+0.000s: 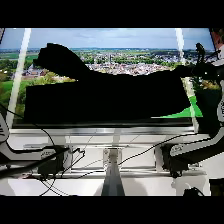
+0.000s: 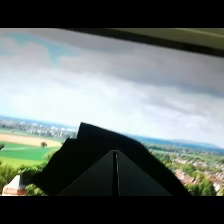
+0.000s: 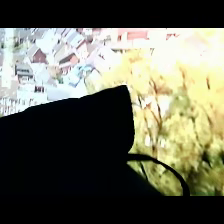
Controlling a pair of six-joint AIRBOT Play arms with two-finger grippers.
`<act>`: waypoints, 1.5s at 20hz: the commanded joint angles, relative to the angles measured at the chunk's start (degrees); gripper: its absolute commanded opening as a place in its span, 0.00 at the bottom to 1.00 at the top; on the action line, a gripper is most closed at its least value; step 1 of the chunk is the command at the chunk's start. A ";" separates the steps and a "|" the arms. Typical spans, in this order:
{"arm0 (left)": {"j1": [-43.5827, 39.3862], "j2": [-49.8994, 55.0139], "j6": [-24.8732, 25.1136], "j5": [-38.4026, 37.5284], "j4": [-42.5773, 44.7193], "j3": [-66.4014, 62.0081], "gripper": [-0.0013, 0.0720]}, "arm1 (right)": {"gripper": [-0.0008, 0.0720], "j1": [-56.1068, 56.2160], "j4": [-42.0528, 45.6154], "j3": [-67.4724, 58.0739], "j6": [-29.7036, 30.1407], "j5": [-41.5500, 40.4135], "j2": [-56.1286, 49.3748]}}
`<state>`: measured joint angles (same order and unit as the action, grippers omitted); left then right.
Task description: Fold the clothes and pants, and hang the long-sleeved shirts on hangers.
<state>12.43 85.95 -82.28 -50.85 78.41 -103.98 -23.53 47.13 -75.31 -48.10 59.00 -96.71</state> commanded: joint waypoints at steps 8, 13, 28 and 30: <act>6.38 4.09 -3.08 -14.58 7.48 9.42 0.02 | 0.03 0.94 3.93 -7.13 -0.24 -6.45 5.53; 7.67 5.01 -7.19 -2.27 -2.12 24.79 0.60 | 0.03 0.96 5.64 -4.85 -0.24 -5.86 5.73; 8.74 19.87 -15.98 31.58 -14.40 26.18 0.62 | 0.03 0.96 5.84 -4.13 -0.24 -5.66 5.62; 8.74 20.06 -15.54 33.94 -14.38 26.18 0.47 | 0.03 0.96 5.84 -4.13 -0.24 -5.66 5.62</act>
<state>21.21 104.79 -98.54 -22.46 65.19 -77.80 -22.57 52.90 -79.46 -48.36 53.34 -91.11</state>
